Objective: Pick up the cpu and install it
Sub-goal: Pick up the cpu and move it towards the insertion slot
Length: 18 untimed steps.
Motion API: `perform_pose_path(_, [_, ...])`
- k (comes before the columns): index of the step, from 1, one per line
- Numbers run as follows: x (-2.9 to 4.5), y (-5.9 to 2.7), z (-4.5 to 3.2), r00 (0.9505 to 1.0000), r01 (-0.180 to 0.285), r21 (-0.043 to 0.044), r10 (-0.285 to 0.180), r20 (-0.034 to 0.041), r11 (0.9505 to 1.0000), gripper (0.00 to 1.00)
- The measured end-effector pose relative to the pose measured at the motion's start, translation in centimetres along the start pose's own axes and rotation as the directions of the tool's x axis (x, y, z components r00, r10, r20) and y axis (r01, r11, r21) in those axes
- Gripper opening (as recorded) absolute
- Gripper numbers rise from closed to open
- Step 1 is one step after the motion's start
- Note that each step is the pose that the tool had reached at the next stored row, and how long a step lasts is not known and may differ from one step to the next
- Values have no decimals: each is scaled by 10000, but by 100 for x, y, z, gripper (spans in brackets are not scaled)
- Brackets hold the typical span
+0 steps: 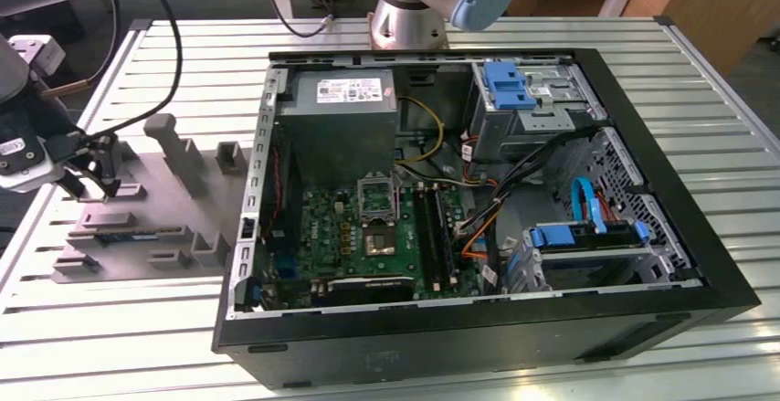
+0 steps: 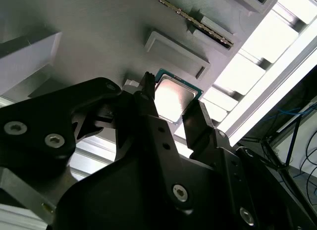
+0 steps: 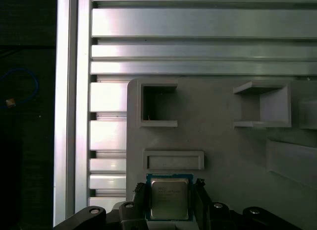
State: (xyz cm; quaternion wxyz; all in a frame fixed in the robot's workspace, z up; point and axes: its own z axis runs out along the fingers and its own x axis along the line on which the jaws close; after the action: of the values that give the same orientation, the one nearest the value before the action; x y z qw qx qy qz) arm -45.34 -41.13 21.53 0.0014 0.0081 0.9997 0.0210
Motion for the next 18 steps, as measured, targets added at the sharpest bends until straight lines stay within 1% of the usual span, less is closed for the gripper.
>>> perform_pose_path(7, [0, 2, -31, 10000, 0, -2, 0, 3, 10000, 47])
perform_pose_path(18, [0, 2, -48, 10000, 0, -2, 0, 3, 10000, 47])
